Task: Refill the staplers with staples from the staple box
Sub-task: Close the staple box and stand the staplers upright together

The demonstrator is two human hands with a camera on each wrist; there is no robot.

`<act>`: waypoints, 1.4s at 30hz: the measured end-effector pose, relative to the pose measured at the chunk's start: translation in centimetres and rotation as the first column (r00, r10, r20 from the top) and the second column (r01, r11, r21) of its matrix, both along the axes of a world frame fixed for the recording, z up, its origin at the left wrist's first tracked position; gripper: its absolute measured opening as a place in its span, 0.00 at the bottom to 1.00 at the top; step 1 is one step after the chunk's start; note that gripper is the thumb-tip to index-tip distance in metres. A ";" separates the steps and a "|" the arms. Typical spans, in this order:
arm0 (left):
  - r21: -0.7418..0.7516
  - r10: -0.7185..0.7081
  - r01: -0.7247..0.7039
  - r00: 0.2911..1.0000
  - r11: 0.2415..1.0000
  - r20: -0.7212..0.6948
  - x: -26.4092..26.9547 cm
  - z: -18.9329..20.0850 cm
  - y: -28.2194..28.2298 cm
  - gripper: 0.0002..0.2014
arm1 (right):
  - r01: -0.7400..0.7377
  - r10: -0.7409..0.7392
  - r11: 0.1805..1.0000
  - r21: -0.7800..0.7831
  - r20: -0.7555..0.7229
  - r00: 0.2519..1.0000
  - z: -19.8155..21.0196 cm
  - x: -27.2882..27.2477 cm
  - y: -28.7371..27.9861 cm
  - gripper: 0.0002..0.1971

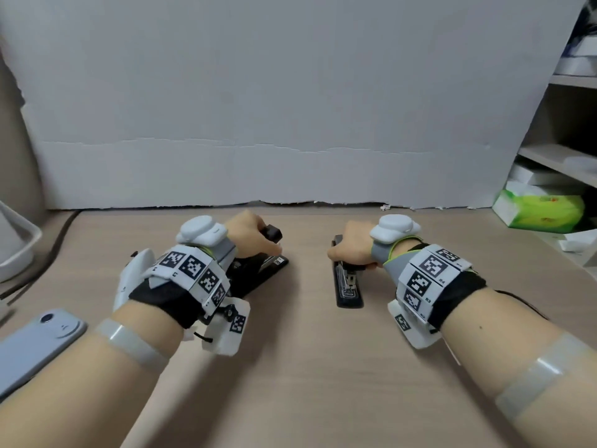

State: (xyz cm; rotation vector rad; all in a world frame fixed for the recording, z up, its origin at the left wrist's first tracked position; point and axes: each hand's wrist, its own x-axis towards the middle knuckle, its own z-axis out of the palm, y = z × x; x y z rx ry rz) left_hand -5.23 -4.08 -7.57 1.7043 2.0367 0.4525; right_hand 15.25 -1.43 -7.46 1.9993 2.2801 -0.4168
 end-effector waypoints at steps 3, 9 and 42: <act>-0.065 -0.031 0.020 0.986 0.998 -0.165 0.3 -0.6 -0.5 0.17 | 0.008 -0.008 1.000 -0.022 -0.030 1.000 0.1 0.3 -0.3 0.15; -0.150 -0.084 0.035 0.939 0.988 -0.333 0.5 -0.6 -0.5 0.23 | 0.013 -0.015 0.999 -0.031 -0.070 0.997 0.1 0.8 -0.7 0.15; 0.063 0.009 -0.006 0.999 0.998 -0.050 2.9 -2.0 9.2 0.25 | -0.137 0.146 0.974 0.179 -0.037 0.989 -1.4 0.1 8.8 0.26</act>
